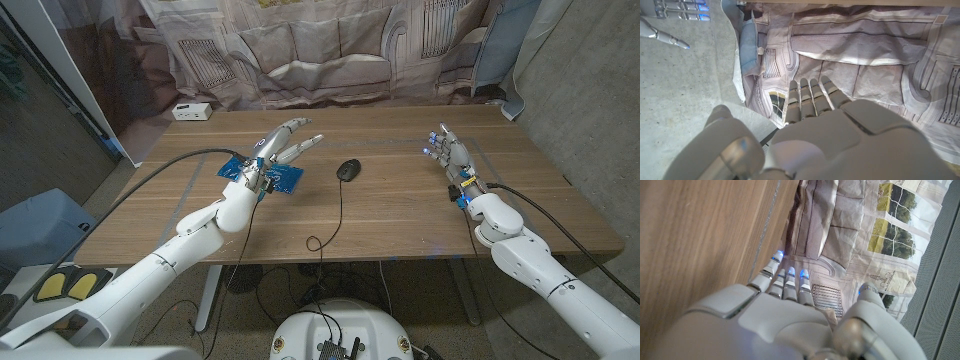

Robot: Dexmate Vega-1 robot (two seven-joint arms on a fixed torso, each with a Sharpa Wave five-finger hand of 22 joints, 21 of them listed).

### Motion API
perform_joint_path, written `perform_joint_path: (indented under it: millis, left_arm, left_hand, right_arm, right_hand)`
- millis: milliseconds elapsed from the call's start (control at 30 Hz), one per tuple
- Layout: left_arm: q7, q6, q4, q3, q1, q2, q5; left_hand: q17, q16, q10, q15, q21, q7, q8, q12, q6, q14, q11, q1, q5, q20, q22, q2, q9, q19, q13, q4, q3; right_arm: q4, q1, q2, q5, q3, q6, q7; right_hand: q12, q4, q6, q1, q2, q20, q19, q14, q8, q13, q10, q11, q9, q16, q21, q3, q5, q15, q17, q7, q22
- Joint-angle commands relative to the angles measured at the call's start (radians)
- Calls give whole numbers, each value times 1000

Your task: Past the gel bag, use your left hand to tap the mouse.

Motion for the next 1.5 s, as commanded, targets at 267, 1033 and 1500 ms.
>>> perform_joint_path:
  millis: [267,1033,1500]
  left_arm:
    - [-86,249,-116,55,-31,35,56]
    - [-301,472,-255,120,-104,86,112]
    - [-405,544,-279,174,-165,84,181]
  left_hand:
    - [4,-12,-60,9,-12,-18,-14,-29,8,-61,-13,-7,-2,48,6,7,2,-63,2,-1,-8]
    - [7,-9,-164,31,-6,-30,12,-45,151,-165,-14,-76,2,87,10,-17,1,-149,3,26,-55]
    - [7,-3,-167,27,-2,-25,44,-34,313,-177,-28,-99,12,87,10,-18,0,-168,2,37,-75]
  right_arm:
    - [-2,-27,2,3,17,16,-13]
    - [4,-44,8,12,33,30,-16]
    - [42,-30,25,27,30,49,5]
  right_hand:
    - [0,-5,-1,6,13,1,3,-8,-2,2,0,5,4,-4,-12,2,0,2,2,2,4]
    - [-4,-7,1,8,18,0,4,-9,-3,1,0,5,4,-7,-22,1,0,1,1,2,4]
    - [-6,-8,13,11,25,0,5,-8,0,1,1,4,5,-8,-28,4,1,0,1,5,4]
